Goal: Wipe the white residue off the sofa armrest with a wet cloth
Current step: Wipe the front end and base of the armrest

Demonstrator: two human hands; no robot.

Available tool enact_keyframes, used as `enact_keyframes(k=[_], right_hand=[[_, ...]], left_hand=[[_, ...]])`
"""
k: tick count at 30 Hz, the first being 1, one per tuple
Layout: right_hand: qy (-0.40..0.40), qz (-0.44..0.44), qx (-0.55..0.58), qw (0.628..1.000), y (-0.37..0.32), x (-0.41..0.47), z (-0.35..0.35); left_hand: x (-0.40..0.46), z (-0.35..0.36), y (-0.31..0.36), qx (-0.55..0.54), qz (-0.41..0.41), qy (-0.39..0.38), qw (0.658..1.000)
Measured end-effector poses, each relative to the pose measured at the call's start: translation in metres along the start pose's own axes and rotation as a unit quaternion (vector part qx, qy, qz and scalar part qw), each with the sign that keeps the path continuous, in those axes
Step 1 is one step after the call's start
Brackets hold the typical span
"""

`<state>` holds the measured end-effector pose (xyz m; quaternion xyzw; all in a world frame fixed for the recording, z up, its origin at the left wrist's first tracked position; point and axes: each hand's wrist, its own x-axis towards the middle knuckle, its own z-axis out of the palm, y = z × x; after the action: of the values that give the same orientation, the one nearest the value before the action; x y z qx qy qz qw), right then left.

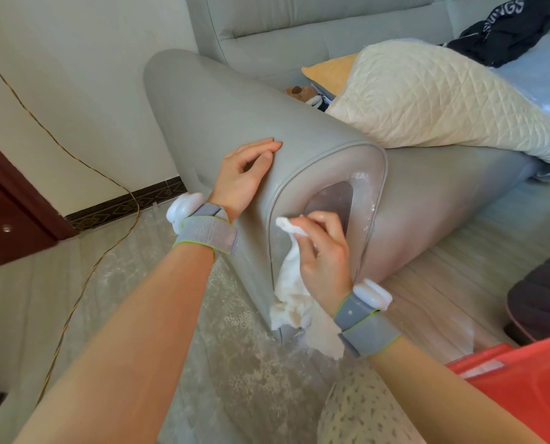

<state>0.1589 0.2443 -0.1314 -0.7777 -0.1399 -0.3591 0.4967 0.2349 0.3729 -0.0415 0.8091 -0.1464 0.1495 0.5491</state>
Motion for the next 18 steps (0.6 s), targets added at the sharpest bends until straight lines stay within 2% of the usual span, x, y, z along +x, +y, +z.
enact_keyframes(k=[5, 12, 18], right_hand=[[0.124, -0.004, 0.002, 0.992, -0.015, 0.022, 0.009], [0.051, -0.13, -0.086, 0.987, 0.015, -0.013, 0.032], [0.018, -0.143, -0.12, 0.982, 0.046, -0.045, 0.036]], left_hand=[[-0.002, 0.001, -0.005, 0.029, 0.031, -0.009, 0.999], [0.001, 0.002, -0.016, 0.045, 0.063, 0.016, 0.997], [0.003, 0.006, -0.023, 0.053, 0.072, 0.03, 0.996]])
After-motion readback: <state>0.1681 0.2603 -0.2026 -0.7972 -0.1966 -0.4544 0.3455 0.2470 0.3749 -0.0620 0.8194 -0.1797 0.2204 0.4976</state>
